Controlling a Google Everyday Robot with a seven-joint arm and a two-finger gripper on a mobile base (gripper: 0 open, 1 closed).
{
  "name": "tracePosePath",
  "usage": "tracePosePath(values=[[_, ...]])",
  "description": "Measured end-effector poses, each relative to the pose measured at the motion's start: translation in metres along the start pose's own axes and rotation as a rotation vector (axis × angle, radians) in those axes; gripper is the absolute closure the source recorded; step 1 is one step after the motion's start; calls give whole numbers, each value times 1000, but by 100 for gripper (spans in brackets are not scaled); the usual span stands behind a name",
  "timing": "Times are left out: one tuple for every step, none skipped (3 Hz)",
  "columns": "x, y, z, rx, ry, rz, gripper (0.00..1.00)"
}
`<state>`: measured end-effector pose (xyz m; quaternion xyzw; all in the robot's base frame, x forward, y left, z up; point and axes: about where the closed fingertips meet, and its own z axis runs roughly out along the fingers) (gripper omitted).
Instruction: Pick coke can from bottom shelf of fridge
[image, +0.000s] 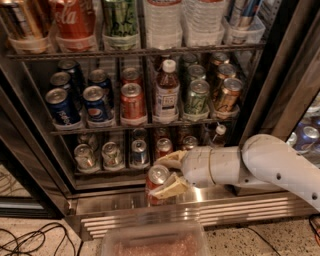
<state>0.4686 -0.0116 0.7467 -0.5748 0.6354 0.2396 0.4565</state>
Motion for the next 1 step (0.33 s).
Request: tracePosePath(values=[[-6,21,-13,-7,-39,31,100]])
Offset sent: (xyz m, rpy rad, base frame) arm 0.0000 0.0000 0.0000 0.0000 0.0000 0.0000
